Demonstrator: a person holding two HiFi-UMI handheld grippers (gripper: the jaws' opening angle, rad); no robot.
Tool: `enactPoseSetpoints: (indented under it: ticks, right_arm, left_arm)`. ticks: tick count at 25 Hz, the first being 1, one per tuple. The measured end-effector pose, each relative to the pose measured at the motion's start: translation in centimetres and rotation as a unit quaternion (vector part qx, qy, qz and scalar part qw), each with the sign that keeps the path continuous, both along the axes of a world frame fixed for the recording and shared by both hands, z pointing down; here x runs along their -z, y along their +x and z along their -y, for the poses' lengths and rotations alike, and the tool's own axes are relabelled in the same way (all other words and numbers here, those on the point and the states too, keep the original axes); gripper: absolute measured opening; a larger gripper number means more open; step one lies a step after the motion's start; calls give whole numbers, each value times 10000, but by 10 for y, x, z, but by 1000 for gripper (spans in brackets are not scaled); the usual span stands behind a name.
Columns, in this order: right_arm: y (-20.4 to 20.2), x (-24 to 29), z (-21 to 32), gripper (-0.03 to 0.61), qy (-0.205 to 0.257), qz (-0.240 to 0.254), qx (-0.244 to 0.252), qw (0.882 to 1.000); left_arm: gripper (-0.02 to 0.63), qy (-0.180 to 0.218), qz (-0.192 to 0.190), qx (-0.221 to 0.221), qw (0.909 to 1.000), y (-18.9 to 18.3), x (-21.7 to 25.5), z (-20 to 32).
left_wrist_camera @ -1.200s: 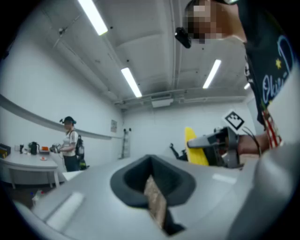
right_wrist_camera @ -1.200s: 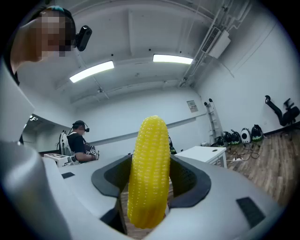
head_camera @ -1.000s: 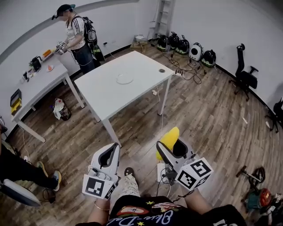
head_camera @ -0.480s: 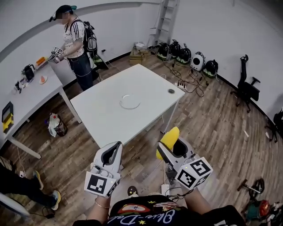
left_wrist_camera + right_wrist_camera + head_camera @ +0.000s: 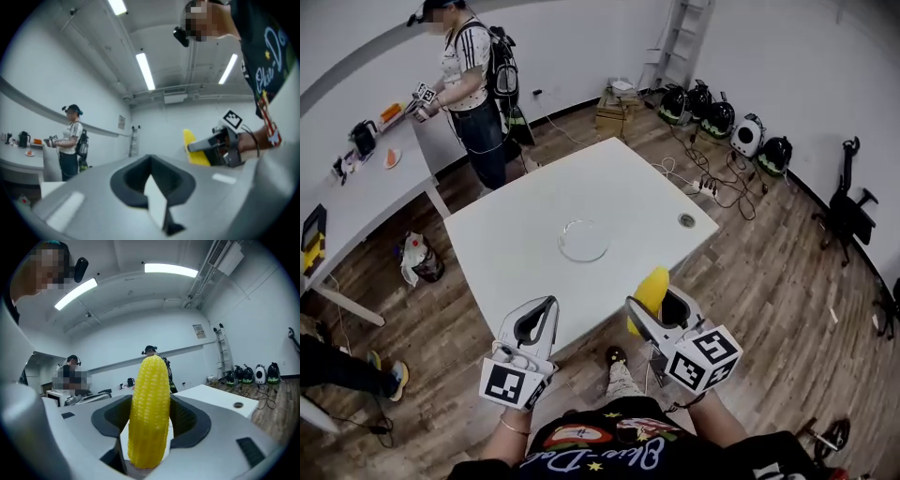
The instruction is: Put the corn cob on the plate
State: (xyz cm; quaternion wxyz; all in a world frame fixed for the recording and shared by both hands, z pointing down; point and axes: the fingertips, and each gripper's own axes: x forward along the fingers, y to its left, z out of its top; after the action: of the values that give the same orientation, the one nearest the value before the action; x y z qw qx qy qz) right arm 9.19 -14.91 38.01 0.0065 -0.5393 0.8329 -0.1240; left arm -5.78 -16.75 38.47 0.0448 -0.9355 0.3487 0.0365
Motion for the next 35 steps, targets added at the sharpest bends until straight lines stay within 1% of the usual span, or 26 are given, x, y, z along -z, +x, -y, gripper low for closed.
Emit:
enactPoseSetpoints:
  ticks: [4, 7, 10, 13, 17, 20, 22, 24, 26, 29, 32, 35]
  right_arm:
    - [32, -7, 74, 258, -197, -273, 602, 9976]
    - [46, -19, 122, 258, -479, -473, 1158, 9910]
    - [43, -40, 164, 258, -741, -815, 1716, 9790]
    - [29, -74, 206, 258, -1109, -1188, 1990, 9664]
    - [4, -126, 246, 258, -1813, -1686, 2290, 9414]
    - [-16, -151, 266, 256, -2048, -2027, 2448, 9258]
    - [-25, -166, 276, 255, -2210, -2265, 2579, 9129]
    - [-34, -180, 284, 256, -2419, -2484, 2765, 8963]
    - [-41, -193, 289, 255, -2626, -2750, 2935, 8771]
    - [-49, -213, 295, 256, -2940, -3067, 3082, 8512]
    - [-53, -226, 299, 255, -3079, -3310, 3113, 8359]
    - [-54, -234, 302, 255, -3095, -3487, 3149, 8267]
  left_arm:
    - [-11, 123, -58, 404, 9991, 39, 10, 66]
    - [-11, 111, 33, 678, 9976, 64, 19, 103]
    - [-11, -46, 128, 1031, 9946, 68, 11, 123]
    - [-11, -327, 211, 1373, 9898, 57, -1, 139]
    - [-11, -535, 204, 1480, 9873, 40, -18, 152]
    - [-11, -603, 114, 1697, 9836, 22, -17, 162]
    - [-11, -597, 51, 1790, 9820, 14, -16, 166]
    - [-11, -591, 0, 1861, 9808, 8, -17, 171]
    - [-11, -640, -62, 1922, 9793, 1, -19, 173]
    - [-12, -682, -154, 1996, 9774, -8, -20, 175]
    - [-12, -735, -217, 2014, 9765, -10, -23, 176]
    - [-11, -723, -255, 2048, 9758, -9, -22, 176]
